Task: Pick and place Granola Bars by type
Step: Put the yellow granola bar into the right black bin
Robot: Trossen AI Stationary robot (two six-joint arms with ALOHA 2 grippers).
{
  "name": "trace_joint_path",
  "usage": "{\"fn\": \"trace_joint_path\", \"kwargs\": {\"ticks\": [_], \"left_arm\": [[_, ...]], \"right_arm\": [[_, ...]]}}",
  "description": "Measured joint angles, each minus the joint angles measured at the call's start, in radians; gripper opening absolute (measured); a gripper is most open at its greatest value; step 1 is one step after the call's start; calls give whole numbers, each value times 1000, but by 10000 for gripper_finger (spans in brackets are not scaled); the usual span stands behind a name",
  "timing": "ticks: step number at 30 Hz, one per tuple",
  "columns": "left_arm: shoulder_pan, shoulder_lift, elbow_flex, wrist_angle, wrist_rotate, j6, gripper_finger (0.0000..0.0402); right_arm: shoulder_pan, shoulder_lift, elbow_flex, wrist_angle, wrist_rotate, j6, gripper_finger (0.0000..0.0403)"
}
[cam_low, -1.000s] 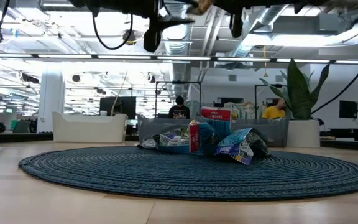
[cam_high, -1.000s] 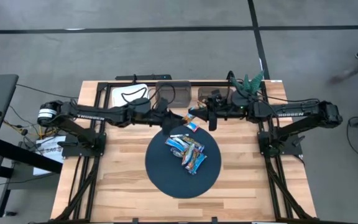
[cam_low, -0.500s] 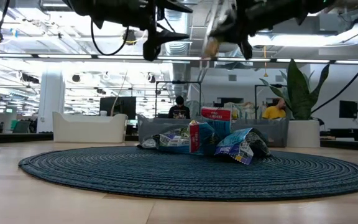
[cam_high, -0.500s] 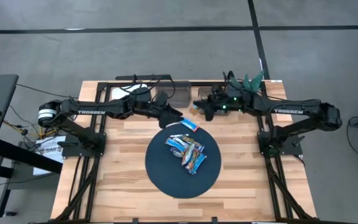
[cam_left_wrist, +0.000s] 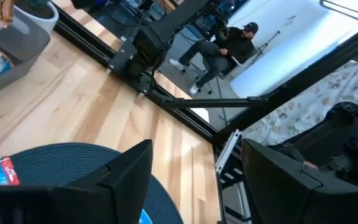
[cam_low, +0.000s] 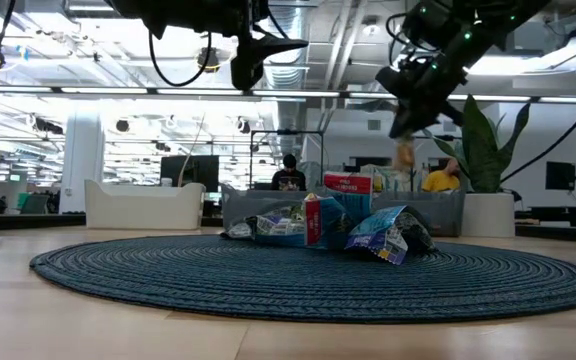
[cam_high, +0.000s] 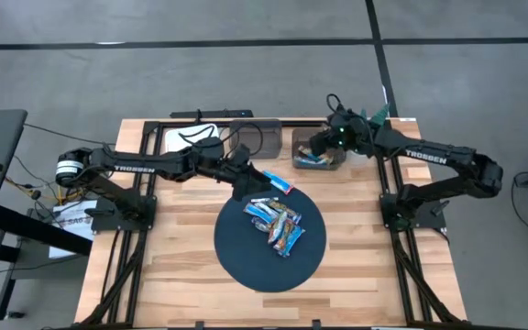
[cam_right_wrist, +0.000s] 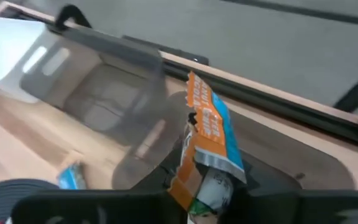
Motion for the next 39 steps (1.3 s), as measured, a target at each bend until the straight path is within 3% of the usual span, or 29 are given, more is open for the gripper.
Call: {"fn": "trace_joint_path", "kwargs": {"ticks": [5,10,17,23,27,32,39], "left_arm": [[-2,0,0,0,0,3,238],[-2,0,0,0,-1,8,238],[-2,0,0,0,-1,8,238],[-2,0,0,-4,-2,20,238],[-4,0,0,-5,-20,-21,238],[-52,-8,0,-56,-50,45,238],[-122,-12,-1,-235,-45,58,238]], "right_arm": [[-29,0,1,-15,-81,-87,56],[-57,0,1,-39,-118,-100,92],[-88,0,1,-43,-137,-10,168],[-75,0,1,43,-285,28,204],[-42,0,1,106,-470,27,209],[35,0,1,10,-688,-15,204],[226,0,1,-194,-712,-25,195]]}}
